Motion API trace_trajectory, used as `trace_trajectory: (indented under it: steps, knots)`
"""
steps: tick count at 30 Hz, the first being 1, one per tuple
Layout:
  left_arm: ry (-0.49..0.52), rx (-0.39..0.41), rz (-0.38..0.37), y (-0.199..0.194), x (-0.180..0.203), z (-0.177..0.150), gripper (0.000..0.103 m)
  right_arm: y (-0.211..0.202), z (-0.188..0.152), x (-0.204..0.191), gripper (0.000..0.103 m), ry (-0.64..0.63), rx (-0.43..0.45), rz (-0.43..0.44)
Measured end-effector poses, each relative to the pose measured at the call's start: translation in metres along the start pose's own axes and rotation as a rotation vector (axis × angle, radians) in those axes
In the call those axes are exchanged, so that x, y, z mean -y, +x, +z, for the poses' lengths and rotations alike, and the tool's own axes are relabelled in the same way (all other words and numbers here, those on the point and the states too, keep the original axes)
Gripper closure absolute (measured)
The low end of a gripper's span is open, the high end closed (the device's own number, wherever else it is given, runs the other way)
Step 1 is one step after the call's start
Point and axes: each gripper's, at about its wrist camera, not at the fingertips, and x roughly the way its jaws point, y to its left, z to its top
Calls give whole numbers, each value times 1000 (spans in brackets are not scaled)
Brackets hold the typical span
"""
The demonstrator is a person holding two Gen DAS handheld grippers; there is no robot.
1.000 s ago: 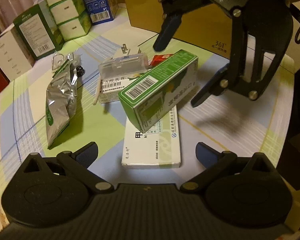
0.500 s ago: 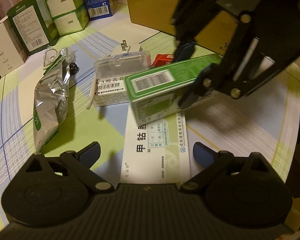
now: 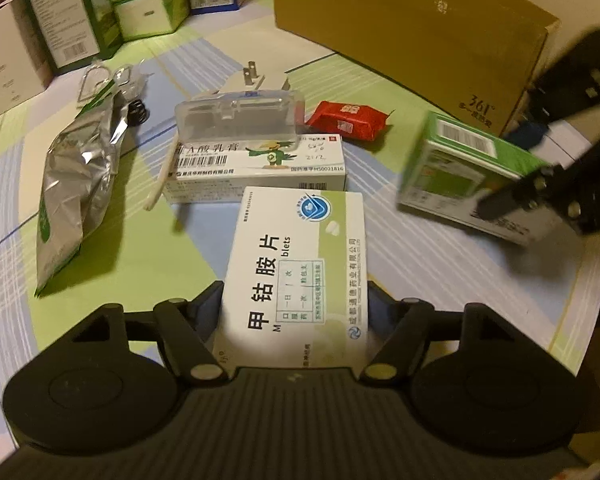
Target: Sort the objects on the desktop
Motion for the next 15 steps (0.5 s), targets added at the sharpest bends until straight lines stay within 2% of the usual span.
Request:
trace_trajectory:
  steps: [4,10,15]
  knots:
    - [-112,-35,38,-8,14,-9,34,-5,-13,2,76,80,42,-36]
    - [-231,-7,80,-20,30,-25,34,-1,-20,2,75,106,54,-56]
    - [-248,11,102,-20,35,-26,32,6,-20,4,74,112,52,-54]
